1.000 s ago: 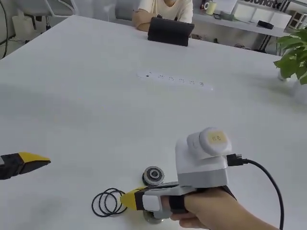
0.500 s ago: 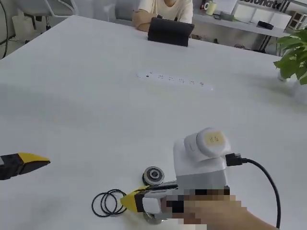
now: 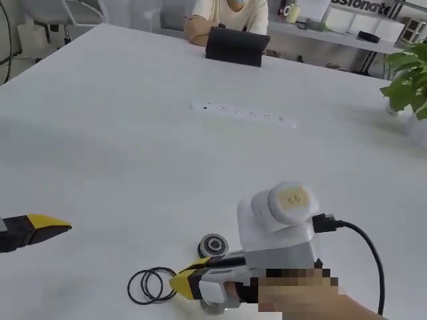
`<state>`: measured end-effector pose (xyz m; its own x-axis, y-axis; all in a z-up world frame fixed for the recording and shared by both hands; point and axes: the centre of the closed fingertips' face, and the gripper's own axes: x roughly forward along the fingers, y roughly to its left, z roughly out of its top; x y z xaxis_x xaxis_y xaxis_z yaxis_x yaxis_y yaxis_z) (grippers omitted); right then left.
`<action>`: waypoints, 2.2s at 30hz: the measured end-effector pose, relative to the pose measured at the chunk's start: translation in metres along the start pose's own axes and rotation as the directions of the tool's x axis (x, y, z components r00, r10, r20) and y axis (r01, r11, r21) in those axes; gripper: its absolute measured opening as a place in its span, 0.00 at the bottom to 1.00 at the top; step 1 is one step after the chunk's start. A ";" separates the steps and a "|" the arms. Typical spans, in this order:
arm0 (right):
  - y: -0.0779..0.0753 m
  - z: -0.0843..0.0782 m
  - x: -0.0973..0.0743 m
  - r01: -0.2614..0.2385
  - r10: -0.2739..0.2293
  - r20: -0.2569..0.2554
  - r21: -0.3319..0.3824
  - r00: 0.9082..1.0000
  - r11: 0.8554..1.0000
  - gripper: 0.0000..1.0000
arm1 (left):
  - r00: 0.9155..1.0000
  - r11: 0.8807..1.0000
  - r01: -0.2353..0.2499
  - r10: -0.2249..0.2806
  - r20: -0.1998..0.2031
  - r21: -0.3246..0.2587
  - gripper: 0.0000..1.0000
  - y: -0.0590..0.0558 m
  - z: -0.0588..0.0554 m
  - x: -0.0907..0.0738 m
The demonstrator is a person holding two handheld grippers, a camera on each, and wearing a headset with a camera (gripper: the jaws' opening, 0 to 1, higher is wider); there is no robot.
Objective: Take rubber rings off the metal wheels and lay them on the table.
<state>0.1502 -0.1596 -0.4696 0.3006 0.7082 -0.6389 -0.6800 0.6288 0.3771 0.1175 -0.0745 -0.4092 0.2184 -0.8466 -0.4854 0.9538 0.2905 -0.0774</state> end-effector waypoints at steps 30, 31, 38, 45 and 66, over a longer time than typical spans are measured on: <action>-0.057 0.042 -0.053 0.108 -0.141 0.221 0.153 0.965 0.982 0.07 | 1.000 1.000 -0.004 0.004 0.015 0.020 0.94 0.008 0.009 -0.003; -0.061 0.042 -0.055 0.117 -0.151 0.222 0.162 0.963 0.980 0.07 | 1.000 1.000 -0.003 0.003 0.019 0.024 0.94 0.009 0.012 -0.003; -0.078 0.035 -0.063 0.157 -0.199 0.215 0.196 0.956 0.968 0.06 | 0.999 0.999 0.002 -0.005 0.050 0.052 0.92 0.014 0.030 -0.004; -0.088 0.029 -0.066 0.183 -0.227 0.201 0.217 0.953 0.959 0.06 | 0.996 0.995 -0.022 0.014 0.089 0.097 0.90 0.029 0.057 -0.006; -0.096 0.015 -0.066 0.221 -0.251 0.145 0.193 0.957 0.956 0.08 | 0.980 0.961 -0.021 -0.034 0.194 0.276 0.75 0.047 0.146 0.026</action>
<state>0.2059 -0.2619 -0.4537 0.5550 0.5664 -0.6092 -0.4541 0.8199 0.3486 0.1978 -0.1479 -0.2977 0.2218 -0.9266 -0.3038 0.9688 0.1740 0.1767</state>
